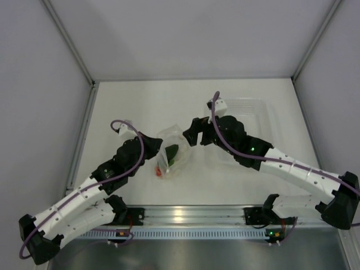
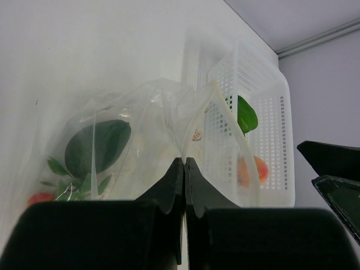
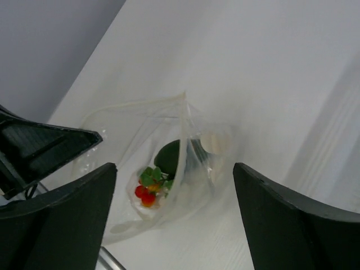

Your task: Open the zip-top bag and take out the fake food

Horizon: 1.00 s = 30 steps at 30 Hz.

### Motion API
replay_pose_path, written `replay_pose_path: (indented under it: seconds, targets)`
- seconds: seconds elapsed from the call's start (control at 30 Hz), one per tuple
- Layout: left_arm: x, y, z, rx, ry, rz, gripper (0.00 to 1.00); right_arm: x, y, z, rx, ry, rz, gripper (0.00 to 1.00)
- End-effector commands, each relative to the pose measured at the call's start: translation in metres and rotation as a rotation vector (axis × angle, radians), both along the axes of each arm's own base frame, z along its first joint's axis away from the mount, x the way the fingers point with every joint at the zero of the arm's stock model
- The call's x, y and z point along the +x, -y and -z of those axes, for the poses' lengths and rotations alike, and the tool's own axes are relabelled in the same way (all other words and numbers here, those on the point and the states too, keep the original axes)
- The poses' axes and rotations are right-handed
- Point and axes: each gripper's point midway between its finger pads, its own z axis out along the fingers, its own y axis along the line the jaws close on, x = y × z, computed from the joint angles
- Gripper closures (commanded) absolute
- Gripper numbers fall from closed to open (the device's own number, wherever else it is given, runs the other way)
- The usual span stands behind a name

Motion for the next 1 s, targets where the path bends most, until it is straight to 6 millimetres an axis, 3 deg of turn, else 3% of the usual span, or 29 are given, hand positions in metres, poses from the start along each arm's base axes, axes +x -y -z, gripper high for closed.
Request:
replay_pose_path:
  seconds: [0.0, 0.07, 0.2, 0.3, 0.47, 0.63, 0.97]
  targets:
    - [0.004, 0.006, -0.025, -0.081, 0.043, -0.001, 1.0, -0.007, -0.046, -0.033, 0.139, -0.04, -0.123, 0.22]
    - [0.005, 0.009, -0.027, -0.089, 0.043, 0.002, 1.0, -0.004, -0.059, -0.025, 0.123, -0.088, -0.121, 0.28]
    - [0.007, 0.011, -0.032, -0.12, 0.048, -0.003, 1.0, 0.001, -0.076, -0.007, 0.068, -0.119, -0.069, 0.52]
    - [0.009, 0.012, -0.038, -0.155, 0.057, -0.02, 1.0, 0.001, -0.088, 0.012, 0.022, -0.144, -0.047, 0.58]
    - [0.008, 0.014, -0.047, -0.189, 0.073, -0.041, 1.0, 0.003, -0.109, 0.056, -0.053, -0.218, -0.02, 0.64]
    - [0.004, 0.014, -0.049, -0.228, 0.082, -0.083, 1.0, 0.008, -0.118, 0.094, -0.064, -0.25, 0.054, 0.69]
    - [-0.01, 0.029, -0.04, -0.269, 0.075, -0.09, 1.0, 0.027, -0.136, 0.146, -0.074, -0.32, 0.152, 0.71]
